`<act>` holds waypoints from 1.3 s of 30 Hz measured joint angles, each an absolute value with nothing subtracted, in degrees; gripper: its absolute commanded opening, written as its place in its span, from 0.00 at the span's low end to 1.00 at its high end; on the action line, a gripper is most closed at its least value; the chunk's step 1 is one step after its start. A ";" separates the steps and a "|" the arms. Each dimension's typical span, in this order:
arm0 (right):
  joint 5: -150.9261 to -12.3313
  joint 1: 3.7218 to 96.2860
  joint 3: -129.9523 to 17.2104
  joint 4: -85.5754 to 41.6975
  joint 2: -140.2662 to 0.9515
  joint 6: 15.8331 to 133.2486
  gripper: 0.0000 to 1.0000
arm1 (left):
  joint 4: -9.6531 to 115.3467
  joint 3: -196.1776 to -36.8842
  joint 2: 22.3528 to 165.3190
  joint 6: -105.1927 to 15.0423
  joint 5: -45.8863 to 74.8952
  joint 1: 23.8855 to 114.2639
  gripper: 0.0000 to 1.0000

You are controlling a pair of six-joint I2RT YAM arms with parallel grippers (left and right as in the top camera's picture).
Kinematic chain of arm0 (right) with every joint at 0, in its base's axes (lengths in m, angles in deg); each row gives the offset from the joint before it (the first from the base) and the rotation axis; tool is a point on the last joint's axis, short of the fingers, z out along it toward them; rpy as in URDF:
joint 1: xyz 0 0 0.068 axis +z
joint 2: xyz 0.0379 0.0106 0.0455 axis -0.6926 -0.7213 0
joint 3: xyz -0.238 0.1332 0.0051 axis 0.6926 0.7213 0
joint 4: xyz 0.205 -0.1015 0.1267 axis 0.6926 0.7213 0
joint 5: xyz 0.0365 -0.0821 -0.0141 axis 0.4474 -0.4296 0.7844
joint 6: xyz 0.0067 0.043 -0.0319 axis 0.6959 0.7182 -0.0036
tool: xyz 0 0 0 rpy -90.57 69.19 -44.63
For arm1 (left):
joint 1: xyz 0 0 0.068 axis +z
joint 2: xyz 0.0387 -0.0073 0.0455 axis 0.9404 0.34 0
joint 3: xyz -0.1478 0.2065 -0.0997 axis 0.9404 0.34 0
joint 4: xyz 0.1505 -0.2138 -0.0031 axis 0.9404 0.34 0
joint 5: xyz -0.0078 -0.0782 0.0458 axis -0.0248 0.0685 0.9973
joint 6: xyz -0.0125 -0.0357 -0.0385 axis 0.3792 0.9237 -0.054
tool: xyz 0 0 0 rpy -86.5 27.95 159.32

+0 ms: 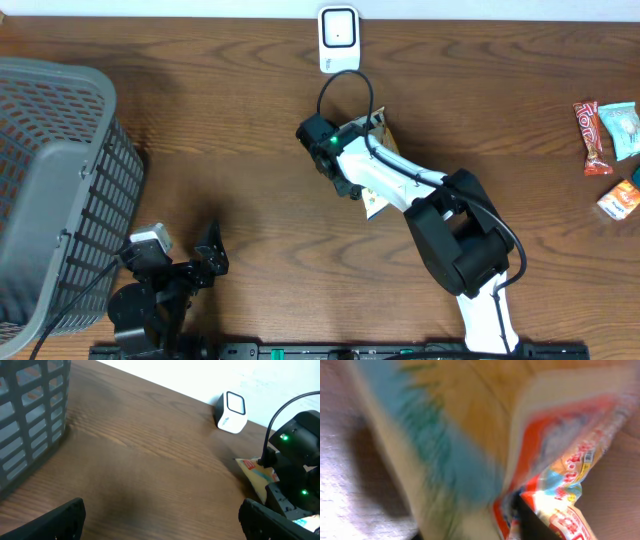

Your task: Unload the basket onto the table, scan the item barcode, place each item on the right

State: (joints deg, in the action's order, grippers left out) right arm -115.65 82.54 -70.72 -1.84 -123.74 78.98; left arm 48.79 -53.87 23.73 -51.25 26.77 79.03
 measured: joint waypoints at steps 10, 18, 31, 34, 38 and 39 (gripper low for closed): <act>-70.62 70.56 -81.74 15.32 -120.94 53.95 0.01 | 48.79 -53.87 23.73 -51.25 26.77 79.03 0.98; -30.69 60.66 -77.85 27.84 -118.45 21.84 0.32 | 48.81 -53.87 23.73 -51.25 26.77 79.03 0.98; -54.30 77.79 -75.40 16.82 -115.17 29.60 0.99 | 48.81 -53.87 23.75 -51.25 26.77 79.03 0.98; -76.44 87.96 -75.07 12.82 -115.04 41.65 0.99 | 48.81 -53.87 23.75 -51.25 26.77 79.03 0.98; -92.09 95.46 -70.98 6.31 -114.65 48.64 0.99 | 48.79 -53.87 23.75 -51.25 26.77 79.03 0.98; -96.04 97.58 -68.60 4.48 -114.61 50.32 0.99 | 48.81 -53.87 23.75 -51.25 26.77 79.03 0.98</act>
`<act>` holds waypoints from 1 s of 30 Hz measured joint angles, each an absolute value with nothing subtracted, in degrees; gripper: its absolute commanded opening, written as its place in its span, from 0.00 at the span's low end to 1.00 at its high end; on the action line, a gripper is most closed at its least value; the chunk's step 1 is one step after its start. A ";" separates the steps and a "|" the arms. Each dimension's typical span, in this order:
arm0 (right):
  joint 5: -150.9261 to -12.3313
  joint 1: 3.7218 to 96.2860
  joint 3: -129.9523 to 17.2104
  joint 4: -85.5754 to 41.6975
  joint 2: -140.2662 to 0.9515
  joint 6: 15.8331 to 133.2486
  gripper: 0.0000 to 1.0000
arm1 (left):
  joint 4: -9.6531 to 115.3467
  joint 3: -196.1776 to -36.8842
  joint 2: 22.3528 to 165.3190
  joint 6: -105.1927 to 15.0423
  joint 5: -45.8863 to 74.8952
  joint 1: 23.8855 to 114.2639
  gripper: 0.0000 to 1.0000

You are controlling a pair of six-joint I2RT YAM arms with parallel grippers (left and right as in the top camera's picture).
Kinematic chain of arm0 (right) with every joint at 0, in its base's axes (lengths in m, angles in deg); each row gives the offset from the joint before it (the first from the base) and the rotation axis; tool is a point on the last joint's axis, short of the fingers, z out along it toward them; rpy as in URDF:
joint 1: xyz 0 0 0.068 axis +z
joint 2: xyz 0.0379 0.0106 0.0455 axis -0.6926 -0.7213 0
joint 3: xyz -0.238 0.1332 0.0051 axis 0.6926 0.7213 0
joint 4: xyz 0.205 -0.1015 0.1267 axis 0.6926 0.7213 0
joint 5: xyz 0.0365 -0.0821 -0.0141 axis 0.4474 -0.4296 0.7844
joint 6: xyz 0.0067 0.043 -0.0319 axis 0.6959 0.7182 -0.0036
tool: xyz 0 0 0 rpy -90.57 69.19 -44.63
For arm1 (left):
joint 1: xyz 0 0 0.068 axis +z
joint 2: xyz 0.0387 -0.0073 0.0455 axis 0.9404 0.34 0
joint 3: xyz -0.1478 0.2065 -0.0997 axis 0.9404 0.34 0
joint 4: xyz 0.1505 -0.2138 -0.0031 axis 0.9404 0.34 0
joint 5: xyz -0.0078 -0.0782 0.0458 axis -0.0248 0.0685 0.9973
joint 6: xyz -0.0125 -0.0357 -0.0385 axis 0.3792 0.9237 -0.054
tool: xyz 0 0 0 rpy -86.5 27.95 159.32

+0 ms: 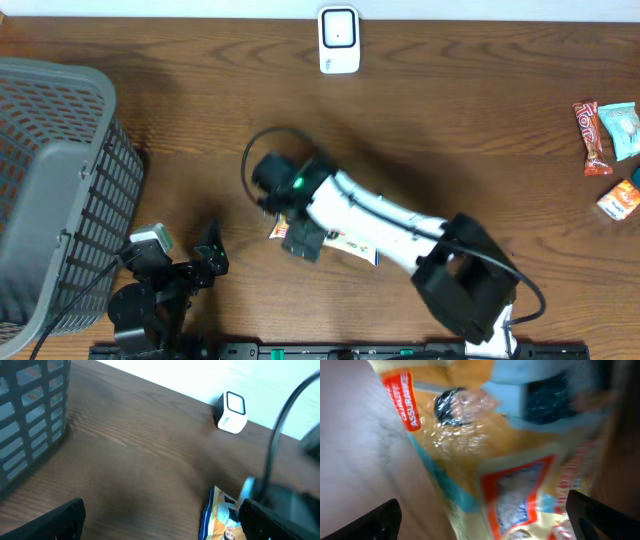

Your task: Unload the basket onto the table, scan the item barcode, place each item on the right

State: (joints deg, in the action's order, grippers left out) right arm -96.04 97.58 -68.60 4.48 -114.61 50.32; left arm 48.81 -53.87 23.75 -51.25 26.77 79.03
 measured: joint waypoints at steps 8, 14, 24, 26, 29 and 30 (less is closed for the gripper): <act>-103.32 99.13 -52.01 -15.55 -109.97 52.62 0.27 | 48.79 -53.87 23.71 -51.25 26.74 79.03 0.98; -95.52 90.54 -51.40 -17.84 -108.20 49.38 0.01 | 48.81 -53.87 23.71 -51.25 26.77 79.03 0.98; -49.97 72.02 -68.34 16.85 -114.76 35.00 0.01 | 48.79 -53.87 23.69 -51.25 26.77 79.03 0.98; -40.29 70.06 -69.65 20.82 -114.76 29.41 0.01 | 48.79 -53.87 23.69 -51.25 26.79 79.03 0.97; -29.05 68.59 -69.69 25.39 -114.76 23.05 0.01 | 48.81 -53.87 23.69 -51.25 26.77 79.03 0.98; -24.68 68.53 -69.69 27.23 -114.76 21.34 0.01 | 48.79 -53.87 23.69 -51.25 26.77 79.03 0.98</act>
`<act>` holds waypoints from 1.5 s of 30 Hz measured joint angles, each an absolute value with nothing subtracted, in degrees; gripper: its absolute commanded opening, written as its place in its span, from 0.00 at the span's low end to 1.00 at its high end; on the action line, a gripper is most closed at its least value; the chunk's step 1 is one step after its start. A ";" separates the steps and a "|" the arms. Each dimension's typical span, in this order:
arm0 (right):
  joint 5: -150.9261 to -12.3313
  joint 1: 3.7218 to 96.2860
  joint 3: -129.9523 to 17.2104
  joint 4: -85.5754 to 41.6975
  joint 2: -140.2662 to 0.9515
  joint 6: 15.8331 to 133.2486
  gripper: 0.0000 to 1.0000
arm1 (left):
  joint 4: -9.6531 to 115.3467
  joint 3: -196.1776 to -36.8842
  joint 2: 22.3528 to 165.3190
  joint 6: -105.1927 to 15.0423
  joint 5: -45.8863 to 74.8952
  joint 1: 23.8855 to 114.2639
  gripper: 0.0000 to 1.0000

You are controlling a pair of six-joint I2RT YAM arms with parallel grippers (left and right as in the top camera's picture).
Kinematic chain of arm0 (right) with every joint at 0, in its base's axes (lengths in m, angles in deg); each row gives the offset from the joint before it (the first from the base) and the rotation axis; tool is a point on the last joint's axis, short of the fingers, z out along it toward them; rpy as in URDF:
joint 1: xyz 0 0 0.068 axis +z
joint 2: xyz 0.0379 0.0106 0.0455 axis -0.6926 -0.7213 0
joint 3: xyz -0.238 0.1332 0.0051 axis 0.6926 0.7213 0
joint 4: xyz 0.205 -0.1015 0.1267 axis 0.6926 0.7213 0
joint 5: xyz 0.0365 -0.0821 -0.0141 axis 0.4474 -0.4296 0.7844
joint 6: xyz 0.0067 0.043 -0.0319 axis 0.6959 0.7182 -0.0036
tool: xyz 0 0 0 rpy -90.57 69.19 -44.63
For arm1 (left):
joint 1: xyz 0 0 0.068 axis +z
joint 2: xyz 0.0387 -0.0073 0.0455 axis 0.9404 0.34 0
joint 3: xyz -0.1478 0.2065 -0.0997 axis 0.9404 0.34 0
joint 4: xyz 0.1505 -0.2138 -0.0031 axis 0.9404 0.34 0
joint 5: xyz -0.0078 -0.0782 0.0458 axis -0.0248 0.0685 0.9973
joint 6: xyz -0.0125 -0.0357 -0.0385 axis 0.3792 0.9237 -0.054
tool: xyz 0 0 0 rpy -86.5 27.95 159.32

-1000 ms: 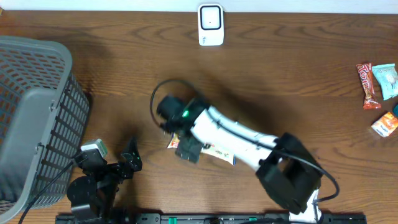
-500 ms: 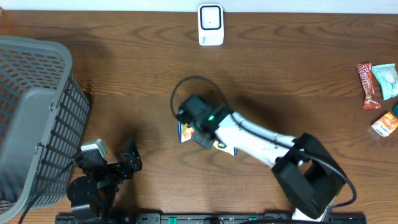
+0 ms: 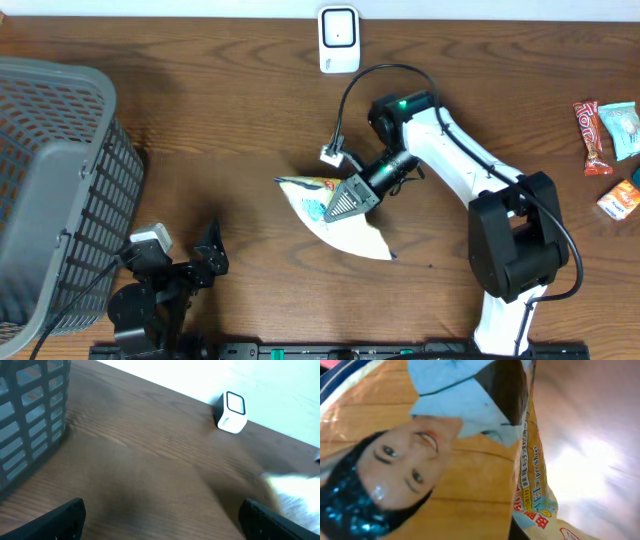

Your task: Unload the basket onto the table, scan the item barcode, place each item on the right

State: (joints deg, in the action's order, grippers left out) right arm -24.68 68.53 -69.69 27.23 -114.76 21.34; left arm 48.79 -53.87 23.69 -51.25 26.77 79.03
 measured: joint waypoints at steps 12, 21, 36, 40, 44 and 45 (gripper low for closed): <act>-6.06 68.83 -69.69 37.72 -114.76 17.10 0.02 | 48.81 -53.87 23.69 -51.25 26.77 79.03 0.98; -5.23 68.83 -69.69 39.49 -114.76 16.82 0.01 | 48.81 -53.87 23.69 -51.25 26.77 79.03 0.98; -4.31 68.83 -69.69 42.62 -114.76 16.79 0.01 | 48.81 -53.87 23.69 -51.25 26.77 79.03 0.98; -3.76 68.83 -69.69 42.77 -114.76 18.48 0.01 | 48.79 -53.87 23.69 -51.25 26.77 79.03 0.98; -3.48 68.83 -69.69 42.77 -114.76 19.46 0.01 | 48.79 -53.87 23.69 -51.25 26.77 79.03 0.98; -3.46 68.83 -69.69 42.77 -114.76 19.66 0.01 | 48.79 -53.87 23.69 -51.25 26.77 79.03 0.98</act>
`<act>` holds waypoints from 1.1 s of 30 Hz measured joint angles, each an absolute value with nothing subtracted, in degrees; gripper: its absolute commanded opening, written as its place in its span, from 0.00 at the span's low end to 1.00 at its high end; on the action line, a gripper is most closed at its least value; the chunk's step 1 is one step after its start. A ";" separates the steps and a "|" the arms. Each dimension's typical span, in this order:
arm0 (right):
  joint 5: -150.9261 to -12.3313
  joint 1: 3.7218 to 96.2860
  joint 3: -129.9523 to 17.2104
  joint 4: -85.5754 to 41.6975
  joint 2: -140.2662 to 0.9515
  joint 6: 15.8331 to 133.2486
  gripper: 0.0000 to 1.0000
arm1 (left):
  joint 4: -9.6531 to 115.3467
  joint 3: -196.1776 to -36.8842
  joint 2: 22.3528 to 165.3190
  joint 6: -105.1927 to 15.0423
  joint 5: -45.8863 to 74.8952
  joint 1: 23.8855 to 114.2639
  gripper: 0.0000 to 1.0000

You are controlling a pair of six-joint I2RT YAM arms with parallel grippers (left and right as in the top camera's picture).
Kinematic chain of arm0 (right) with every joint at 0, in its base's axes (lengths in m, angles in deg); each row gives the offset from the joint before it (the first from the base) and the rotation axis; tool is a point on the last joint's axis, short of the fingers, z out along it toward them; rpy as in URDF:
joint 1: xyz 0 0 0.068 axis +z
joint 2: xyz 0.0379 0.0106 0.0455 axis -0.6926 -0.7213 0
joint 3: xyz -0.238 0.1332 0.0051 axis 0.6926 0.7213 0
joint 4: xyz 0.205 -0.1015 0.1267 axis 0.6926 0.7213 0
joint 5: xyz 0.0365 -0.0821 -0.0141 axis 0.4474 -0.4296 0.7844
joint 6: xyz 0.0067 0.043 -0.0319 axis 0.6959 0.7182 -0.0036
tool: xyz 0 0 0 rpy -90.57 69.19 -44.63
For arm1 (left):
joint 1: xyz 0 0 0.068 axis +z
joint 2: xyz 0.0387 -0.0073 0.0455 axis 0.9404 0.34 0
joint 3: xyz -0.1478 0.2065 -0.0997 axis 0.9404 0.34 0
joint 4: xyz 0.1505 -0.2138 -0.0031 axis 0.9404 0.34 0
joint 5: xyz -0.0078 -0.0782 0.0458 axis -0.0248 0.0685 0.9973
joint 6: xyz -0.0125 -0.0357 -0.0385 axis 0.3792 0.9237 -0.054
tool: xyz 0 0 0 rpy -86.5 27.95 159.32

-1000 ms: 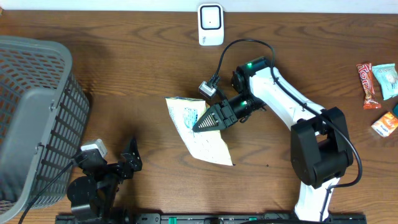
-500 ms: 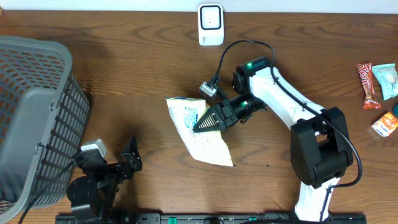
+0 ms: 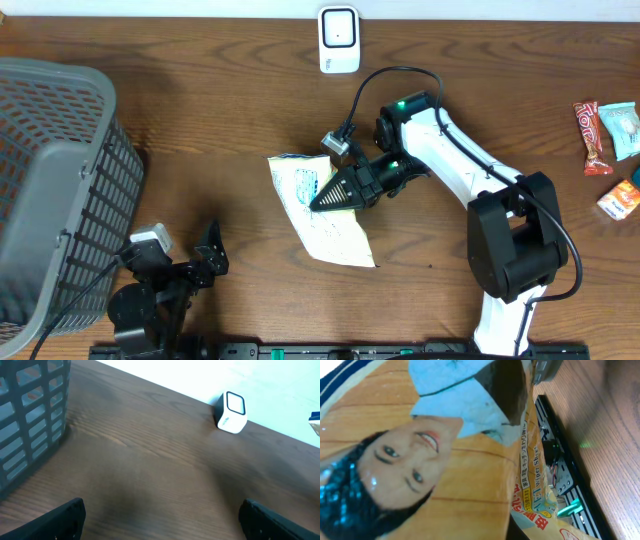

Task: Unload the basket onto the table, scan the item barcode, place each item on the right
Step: 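Hold the snack bag and turn it to expose its barcode, then carry the snack bag up to the white scanner with the right gripper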

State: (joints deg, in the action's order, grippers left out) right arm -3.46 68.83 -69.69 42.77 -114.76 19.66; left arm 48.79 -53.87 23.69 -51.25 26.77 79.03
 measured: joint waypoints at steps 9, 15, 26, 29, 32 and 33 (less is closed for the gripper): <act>-3.44 68.83 -69.69 42.77 -114.76 19.99 0.01 | 48.81 -53.87 23.69 -51.25 26.77 79.03 0.98; -3.44 68.83 -69.69 42.72 -114.76 19.53 0.01 | 48.79 -53.87 23.69 -51.25 26.77 79.03 0.98; -3.11 67.04 -69.69 42.79 -114.76 40.36 0.01 | 48.81 -53.87 23.69 -51.25 26.77 79.03 0.98; -3.06 64.13 -69.69 42.77 -114.76 50.61 0.01 | 48.79 -53.87 23.69 -51.25 26.77 79.03 0.98; -3.06 62.32 -69.69 42.77 -114.76 56.09 0.01 | 48.79 -53.87 23.69 -51.25 26.77 79.03 0.98; -3.06 61.77 -69.69 42.68 -114.76 57.71 0.01 | 48.79 -53.87 23.69 -51.25 26.77 79.03 0.98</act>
